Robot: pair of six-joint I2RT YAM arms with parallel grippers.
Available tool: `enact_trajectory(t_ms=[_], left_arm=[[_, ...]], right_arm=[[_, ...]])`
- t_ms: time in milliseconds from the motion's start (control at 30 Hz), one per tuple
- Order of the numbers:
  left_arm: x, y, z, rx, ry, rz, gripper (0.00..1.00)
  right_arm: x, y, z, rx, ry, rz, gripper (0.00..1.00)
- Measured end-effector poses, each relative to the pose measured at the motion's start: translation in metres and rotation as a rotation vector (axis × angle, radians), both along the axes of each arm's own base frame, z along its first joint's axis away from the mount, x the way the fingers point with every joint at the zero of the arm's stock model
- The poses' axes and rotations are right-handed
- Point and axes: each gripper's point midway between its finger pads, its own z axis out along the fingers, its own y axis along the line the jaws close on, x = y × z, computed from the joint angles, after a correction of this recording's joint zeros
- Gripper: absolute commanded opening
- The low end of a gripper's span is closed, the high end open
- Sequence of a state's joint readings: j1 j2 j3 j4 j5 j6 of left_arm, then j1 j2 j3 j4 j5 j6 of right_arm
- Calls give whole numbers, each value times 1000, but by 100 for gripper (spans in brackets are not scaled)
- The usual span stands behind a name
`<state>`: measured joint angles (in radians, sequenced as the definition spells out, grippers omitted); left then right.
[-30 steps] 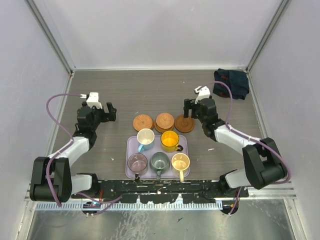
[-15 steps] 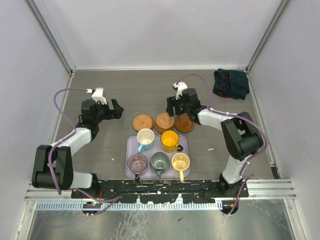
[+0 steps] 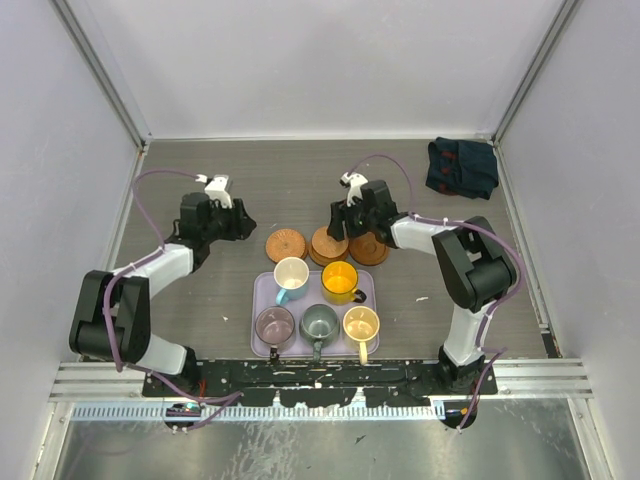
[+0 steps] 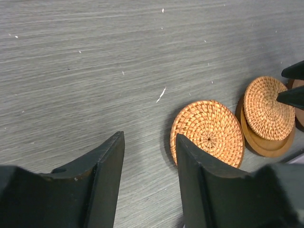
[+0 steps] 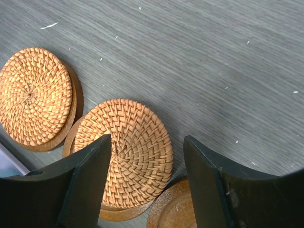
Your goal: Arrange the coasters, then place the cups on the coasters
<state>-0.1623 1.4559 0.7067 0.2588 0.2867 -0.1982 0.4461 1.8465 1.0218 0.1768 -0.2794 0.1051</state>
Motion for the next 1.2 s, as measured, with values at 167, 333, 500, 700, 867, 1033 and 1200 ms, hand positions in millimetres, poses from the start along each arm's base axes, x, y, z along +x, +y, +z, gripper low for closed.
enact_trajectory(t_ms=[167, 333, 500, 700, 867, 1033, 1200], left_arm=[[-6, -8, -7, 2, 42, -27, 42], [-7, -18, -11, 6, 74, -55, 49], [-10, -29, -26, 17, 129, -83, 52], [-17, -49, -45, 43, 198, -135, 47], [-25, -63, -58, 103, 232, -165, 39], [-25, -61, -65, 142, 256, -146, 23], [-18, -58, -63, 160, 259, -119, 2]], right_arm=[[-6, 5, -3, 9, 23, 24, 65], [-10, 8, -3, 14, 29, 39, 65], [-12, 10, -7, 9, 39, 45, 64], [-19, 12, -17, -14, 65, 53, 60], [-17, 11, -18, -27, 56, 42, 52], [-16, 11, -18, -32, 52, 34, 40], [-16, 11, -18, -35, 49, 31, 1]])
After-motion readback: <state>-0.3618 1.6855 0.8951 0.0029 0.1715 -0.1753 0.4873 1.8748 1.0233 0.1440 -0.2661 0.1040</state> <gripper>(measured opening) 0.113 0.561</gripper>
